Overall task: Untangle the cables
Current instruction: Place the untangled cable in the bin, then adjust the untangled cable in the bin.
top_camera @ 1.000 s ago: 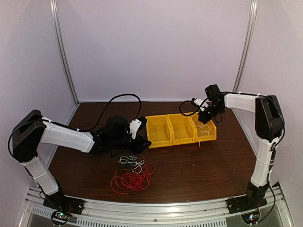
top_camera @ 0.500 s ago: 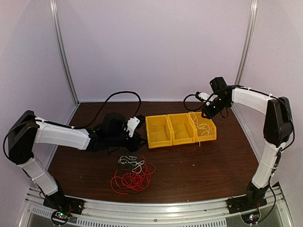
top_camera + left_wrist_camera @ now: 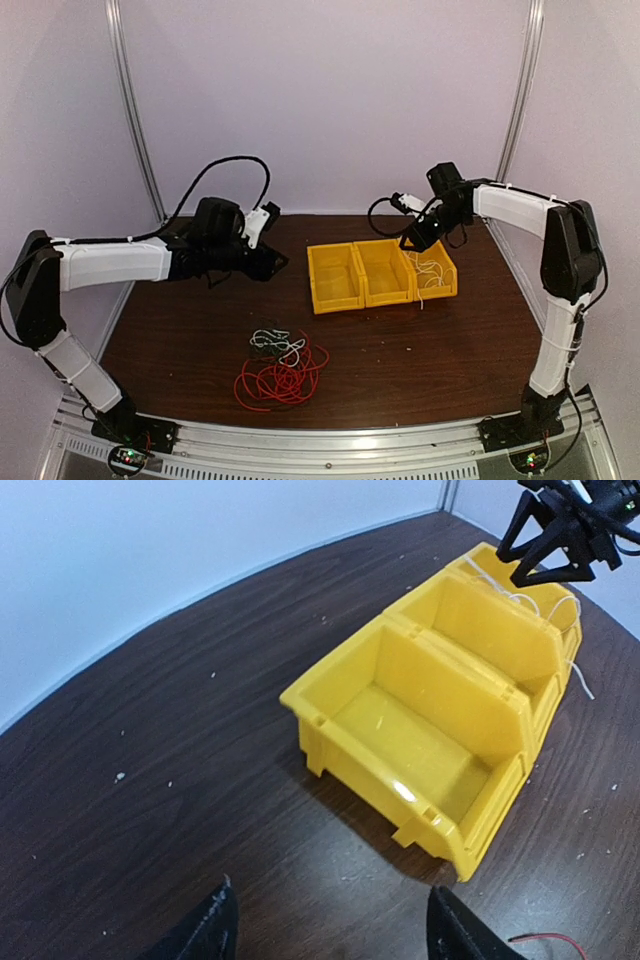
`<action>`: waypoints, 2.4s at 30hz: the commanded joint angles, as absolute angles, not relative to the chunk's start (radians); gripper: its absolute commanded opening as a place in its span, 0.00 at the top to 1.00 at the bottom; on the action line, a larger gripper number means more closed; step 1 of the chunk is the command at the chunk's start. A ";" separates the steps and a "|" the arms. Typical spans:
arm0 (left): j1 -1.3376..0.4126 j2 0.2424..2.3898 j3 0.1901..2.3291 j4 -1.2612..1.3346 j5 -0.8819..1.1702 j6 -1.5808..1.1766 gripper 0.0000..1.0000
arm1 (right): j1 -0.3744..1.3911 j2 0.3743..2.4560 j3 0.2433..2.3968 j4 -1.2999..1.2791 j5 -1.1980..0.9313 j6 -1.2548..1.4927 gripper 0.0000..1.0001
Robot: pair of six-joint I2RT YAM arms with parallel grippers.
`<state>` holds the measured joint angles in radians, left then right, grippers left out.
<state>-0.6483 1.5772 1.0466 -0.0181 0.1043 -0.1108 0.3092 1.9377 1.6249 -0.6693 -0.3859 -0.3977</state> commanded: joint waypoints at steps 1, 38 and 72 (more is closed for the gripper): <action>-0.603 1.572 0.991 0.053 0.165 -0.120 0.34 | 0.314 2.007 1.712 -0.679 -0.412 -0.350 0.53; -0.601 1.592 1.008 0.060 0.110 -0.087 0.37 | 0.316 2.076 1.744 -0.675 -0.427 -0.312 0.73; -0.601 1.597 1.023 0.038 0.145 -0.092 0.38 | 0.242 2.001 1.500 -0.616 -0.238 -0.343 1.00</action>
